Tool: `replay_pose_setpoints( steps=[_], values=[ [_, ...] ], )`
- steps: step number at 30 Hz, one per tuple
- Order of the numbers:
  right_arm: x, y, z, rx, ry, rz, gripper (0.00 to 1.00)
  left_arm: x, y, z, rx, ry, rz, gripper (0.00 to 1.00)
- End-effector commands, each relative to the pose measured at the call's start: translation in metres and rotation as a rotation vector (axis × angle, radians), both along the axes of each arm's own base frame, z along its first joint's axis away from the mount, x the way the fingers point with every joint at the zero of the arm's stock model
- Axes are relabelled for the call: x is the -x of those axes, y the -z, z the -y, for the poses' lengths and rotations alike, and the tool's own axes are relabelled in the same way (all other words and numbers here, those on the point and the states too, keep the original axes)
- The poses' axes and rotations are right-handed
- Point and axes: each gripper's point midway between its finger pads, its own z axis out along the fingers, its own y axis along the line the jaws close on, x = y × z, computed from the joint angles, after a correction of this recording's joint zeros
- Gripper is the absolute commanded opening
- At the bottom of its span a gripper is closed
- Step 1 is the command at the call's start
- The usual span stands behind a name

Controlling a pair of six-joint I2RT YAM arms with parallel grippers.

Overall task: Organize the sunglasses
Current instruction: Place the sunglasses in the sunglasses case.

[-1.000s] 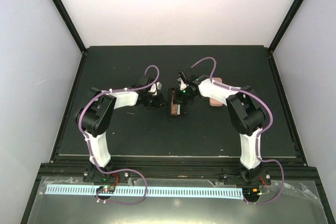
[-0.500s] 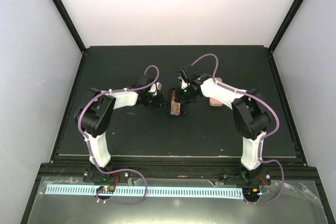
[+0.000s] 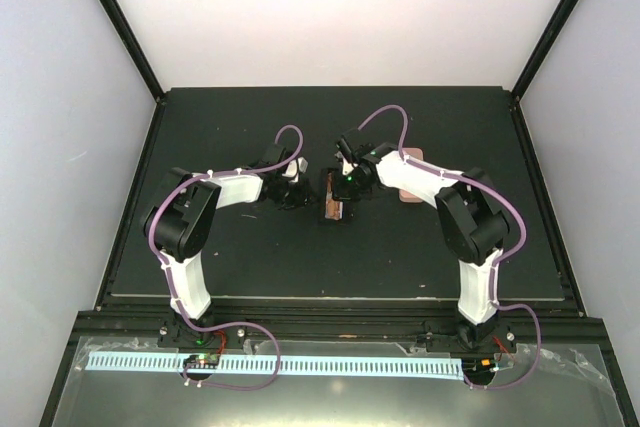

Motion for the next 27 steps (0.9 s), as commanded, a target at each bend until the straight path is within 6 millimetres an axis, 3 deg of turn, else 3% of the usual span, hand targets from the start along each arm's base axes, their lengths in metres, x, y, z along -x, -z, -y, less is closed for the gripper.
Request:
replay_pose_setpoints(
  steps=[1, 11, 21, 27],
  values=[
    [-0.001, 0.01, 0.004, 0.059, -0.003, 0.001, 0.04, 0.006, -0.014, 0.005, 0.025, 0.01, 0.013, 0.22],
    [0.003, 0.023, 0.001, 0.055, -0.002, -0.042, 0.04, 0.008, -0.013, 0.006, 0.029, 0.014, 0.007, 0.22],
    [0.004, 0.01, -0.015, -0.022, -0.057, -0.032, 0.05, 0.01, -0.014, 0.01, 0.048, 0.03, 0.003, 0.22],
    [0.003, 0.008, -0.01, 0.003, -0.055, -0.025, 0.07, 0.011, -0.014, 0.011, 0.057, 0.035, 0.002, 0.23]
  ],
)
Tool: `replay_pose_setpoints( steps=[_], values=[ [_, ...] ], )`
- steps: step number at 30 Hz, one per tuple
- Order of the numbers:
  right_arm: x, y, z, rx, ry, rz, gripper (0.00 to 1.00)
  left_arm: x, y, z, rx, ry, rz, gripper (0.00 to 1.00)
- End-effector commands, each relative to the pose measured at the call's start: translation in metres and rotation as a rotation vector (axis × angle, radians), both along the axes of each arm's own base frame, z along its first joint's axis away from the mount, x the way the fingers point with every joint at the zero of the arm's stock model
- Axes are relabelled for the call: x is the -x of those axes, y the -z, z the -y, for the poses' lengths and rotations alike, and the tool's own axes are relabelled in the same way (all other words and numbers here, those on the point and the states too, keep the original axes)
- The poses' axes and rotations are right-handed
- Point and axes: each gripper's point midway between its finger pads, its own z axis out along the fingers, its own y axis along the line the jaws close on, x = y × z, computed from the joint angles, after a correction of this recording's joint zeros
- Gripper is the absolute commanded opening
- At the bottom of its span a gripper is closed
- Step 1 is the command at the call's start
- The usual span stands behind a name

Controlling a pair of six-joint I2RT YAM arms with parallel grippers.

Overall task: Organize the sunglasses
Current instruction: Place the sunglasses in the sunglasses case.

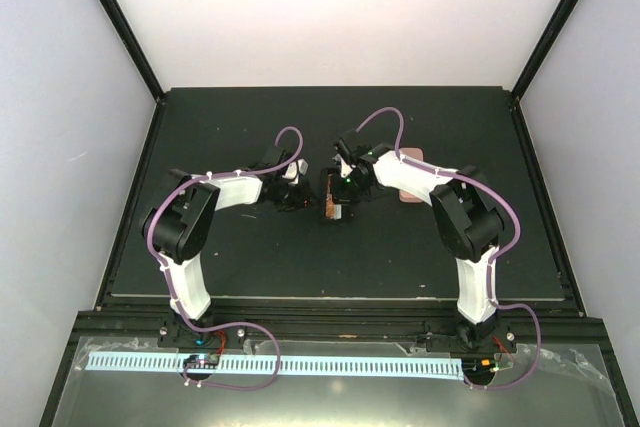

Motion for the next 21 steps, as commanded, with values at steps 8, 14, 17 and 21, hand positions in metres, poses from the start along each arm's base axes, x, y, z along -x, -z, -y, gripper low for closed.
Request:
replay_pose_setpoints(
  steps=[8, 14, 17, 21],
  values=[
    [-0.008, -0.047, -0.01, -0.063, -0.022, 0.096, 0.15, -0.002, -0.018, -0.001, -0.006, -0.013, 0.045, 0.22],
    [-0.018, -0.076, 0.007, -0.056, 0.057, 0.202, 0.21, -0.005, -0.021, -0.006, -0.019, -0.032, 0.058, 0.22],
    [-0.028, -0.075, 0.038, 0.017, 0.174, 0.256, 0.22, -0.005, -0.019, -0.007, -0.022, -0.033, 0.054, 0.22],
    [-0.03, -0.058, 0.076, 0.097, 0.295, 0.254, 0.22, -0.003, -0.016, -0.006, -0.019, -0.023, 0.041, 0.22]
  ],
)
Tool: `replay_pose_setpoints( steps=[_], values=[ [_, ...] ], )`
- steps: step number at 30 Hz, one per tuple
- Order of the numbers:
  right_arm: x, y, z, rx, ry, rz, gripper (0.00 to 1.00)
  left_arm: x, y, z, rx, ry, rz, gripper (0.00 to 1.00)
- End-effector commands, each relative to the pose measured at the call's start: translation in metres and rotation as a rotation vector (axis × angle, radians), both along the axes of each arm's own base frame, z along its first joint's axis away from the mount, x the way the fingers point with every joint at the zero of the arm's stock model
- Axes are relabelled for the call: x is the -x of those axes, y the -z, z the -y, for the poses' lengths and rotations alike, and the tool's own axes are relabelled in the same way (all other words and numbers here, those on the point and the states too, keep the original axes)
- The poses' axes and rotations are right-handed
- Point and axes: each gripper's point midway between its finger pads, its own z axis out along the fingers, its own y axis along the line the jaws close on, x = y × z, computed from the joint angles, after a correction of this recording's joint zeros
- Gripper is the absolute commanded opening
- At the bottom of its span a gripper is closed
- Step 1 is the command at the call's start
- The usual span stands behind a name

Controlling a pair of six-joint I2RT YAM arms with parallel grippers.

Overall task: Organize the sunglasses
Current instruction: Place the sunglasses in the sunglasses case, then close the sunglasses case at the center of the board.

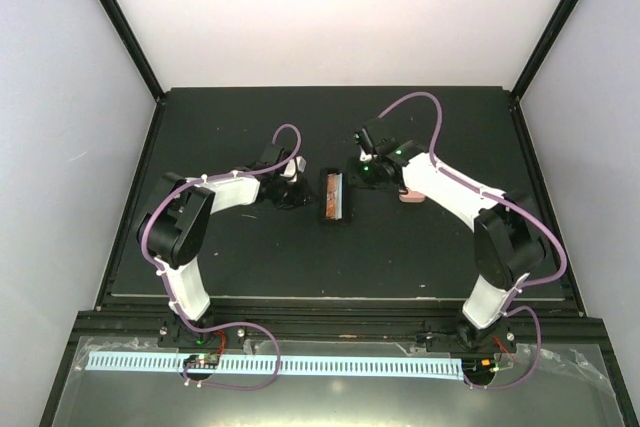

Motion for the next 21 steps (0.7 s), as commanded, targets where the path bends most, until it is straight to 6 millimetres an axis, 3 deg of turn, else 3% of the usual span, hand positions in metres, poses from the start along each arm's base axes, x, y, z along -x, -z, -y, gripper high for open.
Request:
replay_pose_setpoints(
  steps=[1, 4, 8, 13, 21],
  values=[
    [-0.012, 0.028, 0.048, 0.12, 0.177, 0.001, 0.22, 0.001, -0.003, -0.001, -0.001, -0.003, -0.001, 0.22],
    [-0.009, 0.045, 0.044, 0.139, 0.131, -0.036, 0.23, 0.003, 0.0, 0.001, 0.007, 0.011, -0.013, 0.22],
    [-0.005, 0.06, 0.025, 0.076, 0.034, -0.063, 0.32, 0.006, 0.004, 0.006, 0.021, 0.036, -0.03, 0.22],
    [0.0, 0.057, -0.001, -0.043, -0.072, -0.06, 0.43, 0.008, 0.009, 0.01, 0.029, 0.046, -0.043, 0.22],
    [0.008, 0.064, -0.023, -0.118, -0.161, -0.112, 0.43, 0.009, 0.011, 0.017, 0.05, 0.062, -0.054, 0.22]
  ],
)
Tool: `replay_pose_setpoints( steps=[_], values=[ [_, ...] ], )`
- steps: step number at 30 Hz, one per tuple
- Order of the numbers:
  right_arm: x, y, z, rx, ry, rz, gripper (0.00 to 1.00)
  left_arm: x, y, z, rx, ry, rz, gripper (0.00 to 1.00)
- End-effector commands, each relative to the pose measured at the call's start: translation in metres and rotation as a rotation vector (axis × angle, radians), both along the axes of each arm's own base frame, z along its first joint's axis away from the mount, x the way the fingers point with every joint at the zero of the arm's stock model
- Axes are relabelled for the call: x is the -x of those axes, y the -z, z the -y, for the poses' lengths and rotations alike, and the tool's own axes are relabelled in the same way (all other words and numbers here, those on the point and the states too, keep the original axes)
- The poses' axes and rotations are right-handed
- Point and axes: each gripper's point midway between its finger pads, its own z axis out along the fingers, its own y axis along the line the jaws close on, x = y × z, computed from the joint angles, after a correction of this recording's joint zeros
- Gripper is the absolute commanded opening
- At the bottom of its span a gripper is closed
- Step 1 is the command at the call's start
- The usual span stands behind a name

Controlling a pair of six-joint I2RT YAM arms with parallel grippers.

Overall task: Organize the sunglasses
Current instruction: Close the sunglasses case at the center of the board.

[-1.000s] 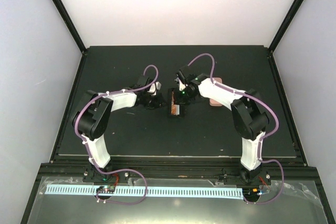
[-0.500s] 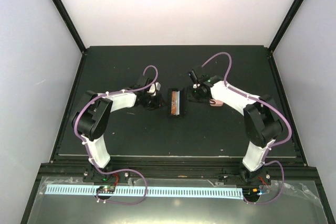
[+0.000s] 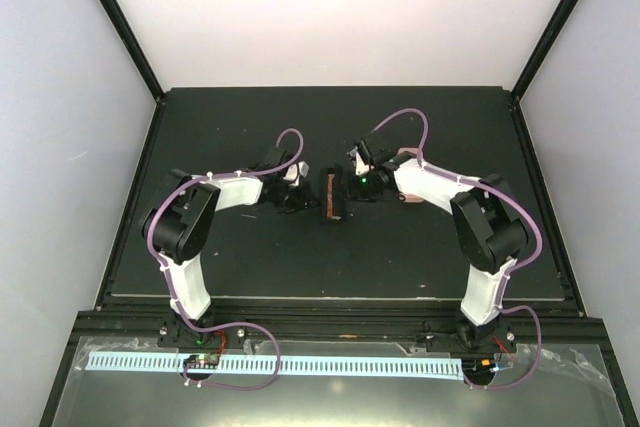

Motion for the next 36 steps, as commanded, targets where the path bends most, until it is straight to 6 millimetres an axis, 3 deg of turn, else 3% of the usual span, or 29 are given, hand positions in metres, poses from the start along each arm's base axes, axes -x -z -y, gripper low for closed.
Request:
replay_pose_setpoints(
  steps=[1, 11, 16, 20, 28, 31, 36],
  values=[
    [0.002, 0.003, -0.022, -0.064, -0.079, -0.014, 0.43, -0.001, -0.002, 0.012, 0.029, 0.032, 0.005, 0.22],
    [0.011, 0.026, -0.027, -0.012, -0.113, -0.054, 0.55, -0.001, -0.002, 0.011, 0.021, 0.023, 0.007, 0.22],
    [0.006, 0.039, -0.002, 0.154, -0.047, -0.046, 0.54, -0.009, -0.014, -0.007, -0.049, -0.055, 0.069, 0.21],
    [0.002, 0.034, 0.011, 0.266, -0.015, -0.003, 0.54, -0.015, -0.036, -0.025, -0.102, -0.13, 0.147, 0.21],
    [0.005, -0.006, -0.026, 0.178, -0.104, 0.096, 0.61, -0.014, -0.079, -0.054, -0.159, -0.24, 0.273, 0.23],
    [0.004, -0.003, -0.031, 0.167, -0.105, 0.081, 0.63, -0.01, -0.091, -0.061, -0.152, -0.265, 0.302, 0.25],
    [0.007, 0.02, -0.03, 0.192, -0.097, 0.031, 0.64, -0.003, -0.098, -0.067, -0.139, -0.272, 0.311, 0.26]
  ],
)
